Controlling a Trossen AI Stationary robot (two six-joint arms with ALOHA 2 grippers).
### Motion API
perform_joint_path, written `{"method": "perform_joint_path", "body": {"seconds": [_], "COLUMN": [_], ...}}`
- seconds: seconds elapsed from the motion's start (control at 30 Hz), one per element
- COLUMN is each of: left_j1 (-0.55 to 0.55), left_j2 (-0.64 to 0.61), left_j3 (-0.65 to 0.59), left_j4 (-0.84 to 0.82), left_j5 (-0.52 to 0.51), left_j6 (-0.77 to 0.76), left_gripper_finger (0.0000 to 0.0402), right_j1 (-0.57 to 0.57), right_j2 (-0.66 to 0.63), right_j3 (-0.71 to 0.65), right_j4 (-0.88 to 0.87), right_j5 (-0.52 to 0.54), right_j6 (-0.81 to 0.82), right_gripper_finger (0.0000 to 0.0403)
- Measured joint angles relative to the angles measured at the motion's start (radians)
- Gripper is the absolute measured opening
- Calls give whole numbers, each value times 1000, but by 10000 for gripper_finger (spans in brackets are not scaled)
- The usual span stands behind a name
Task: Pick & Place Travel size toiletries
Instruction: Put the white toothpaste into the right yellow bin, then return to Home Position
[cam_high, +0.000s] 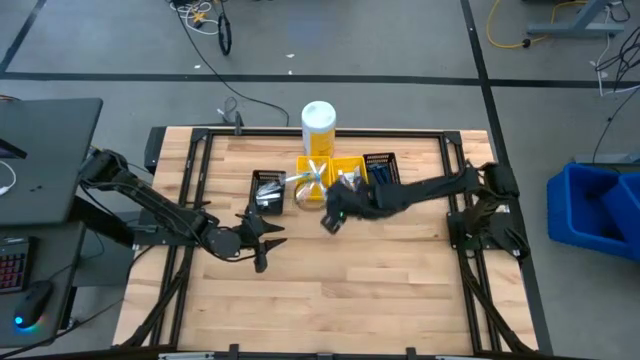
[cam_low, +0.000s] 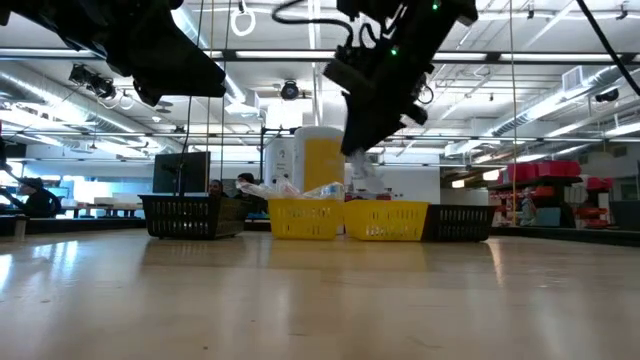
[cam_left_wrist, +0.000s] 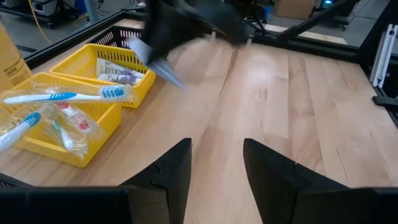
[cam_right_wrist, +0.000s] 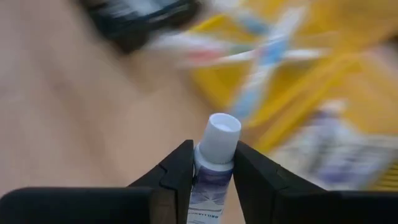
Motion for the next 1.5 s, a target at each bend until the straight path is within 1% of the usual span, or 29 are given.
{"method": "perform_joint_path", "body": {"seconds": [0.1, 0.17, 0.3, 0.37, 0.5, 0.57, 0.7, 0.87, 1.0, 1.17, 1.23, 1.3, 1.37, 1.4, 1.5], "left_j1": [0, 0, 0, 0, 0, 0, 0, 0, 0, 0, 1, 5, 8, 12, 19], "left_j2": [0, 0, 0, 0, 0, 0, 0, 0, 0, 0, 0, -9, -49, -76, -165], "left_j3": [0, 0, 0, 0, 0, 0, 0, 0, 0, 0, 0, 0, 0, 0, 0], "left_j4": [0, 2, 0, 0, 0, 0, 0, 0, 0, -1, -1, -1, 5, 6, -5], "left_j5": [0, 0, -1, -3, -3, -3, -3, -3, -1, 21, 31, -13, -63, -70, -46], "left_j6": [-3, -1, -9, -9, -10, -11, -4, -2, -8, -13, -2, 22, 36, 54, 116], "left_gripper_finger": [155, 155, 155, 155, 155, 155, 155, 155, 155, 155, 155, 155, 155, 155, 155], "right_j1": [-65, -114, -216, -260, -320, -336, -353, -356, -352, -348, -341, -330, -315, -307, -273], "right_j2": [-20, -20, 1, 17, 25, 25, 25, 25, 22, -16, -46, -94, -151, -177, -268], "right_j3": [0, -1, -35, -63, -109, -134, -152, -157, -152, -151, -151, -151, -151, -151, -151], "right_j4": [-48, -70, -11, 53, 155, 187, 198, 201, 199, 196, 205, 223, 233, 224, 219], "right_j5": [80, 98, 49, 32, -35, -40, -48, -126, -126, -118, -105, -98, -97, -97, -96], "right_j6": [1, 8, 5, -24, -70, -105, -143, -147, -162, -182, -237, -281, -308, -329, -390], "right_gripper_finger": [109, 109, 113, 114, 112, 114, 131, 174, 208, 233, 240, 245, 248, 249, 249]}}
